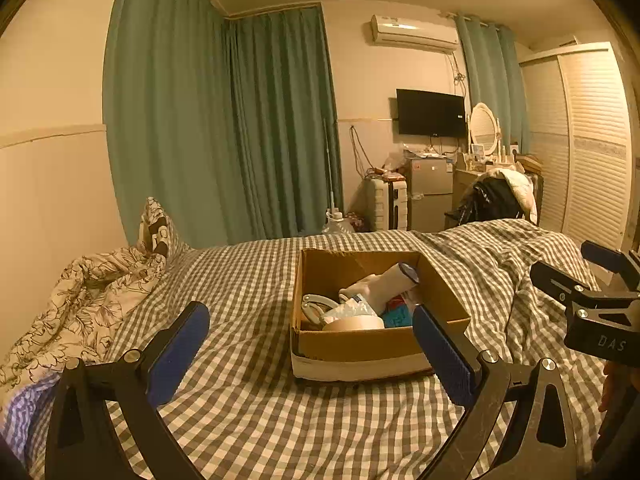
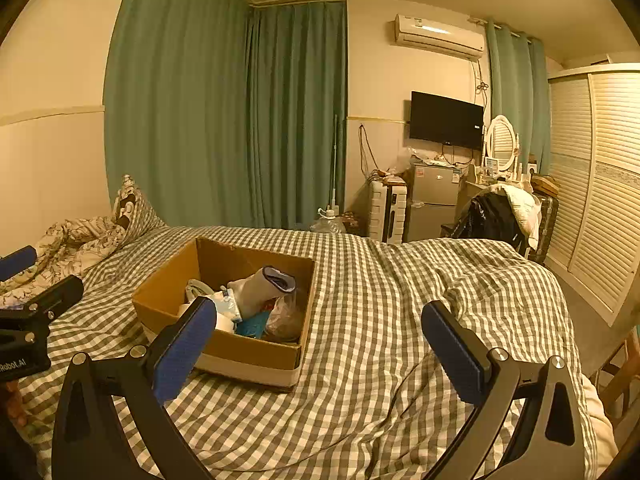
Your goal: Organize objects
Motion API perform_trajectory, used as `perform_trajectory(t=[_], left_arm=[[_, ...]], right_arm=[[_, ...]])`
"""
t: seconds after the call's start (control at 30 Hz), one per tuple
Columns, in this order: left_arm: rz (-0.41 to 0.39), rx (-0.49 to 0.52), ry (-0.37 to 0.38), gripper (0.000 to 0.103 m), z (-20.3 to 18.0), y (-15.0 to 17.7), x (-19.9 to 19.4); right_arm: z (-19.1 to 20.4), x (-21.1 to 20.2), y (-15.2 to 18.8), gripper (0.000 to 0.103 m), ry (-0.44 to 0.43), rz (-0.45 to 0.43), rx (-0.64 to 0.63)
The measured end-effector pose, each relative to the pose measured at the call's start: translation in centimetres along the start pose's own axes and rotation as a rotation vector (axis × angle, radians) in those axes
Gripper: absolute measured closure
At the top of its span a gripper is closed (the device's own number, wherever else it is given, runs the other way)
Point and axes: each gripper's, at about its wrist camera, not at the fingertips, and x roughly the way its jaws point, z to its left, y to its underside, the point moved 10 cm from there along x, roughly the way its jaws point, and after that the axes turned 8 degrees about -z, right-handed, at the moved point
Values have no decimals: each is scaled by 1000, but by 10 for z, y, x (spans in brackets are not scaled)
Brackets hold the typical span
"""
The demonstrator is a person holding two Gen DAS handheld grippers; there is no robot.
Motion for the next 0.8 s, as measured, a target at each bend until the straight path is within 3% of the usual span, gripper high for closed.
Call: perform_trajectory(t=[0.8], left_arm=[[39,-31,20,0,-1,4,4]], right_arm=[[1,-4,-1,0,2,10,-3]])
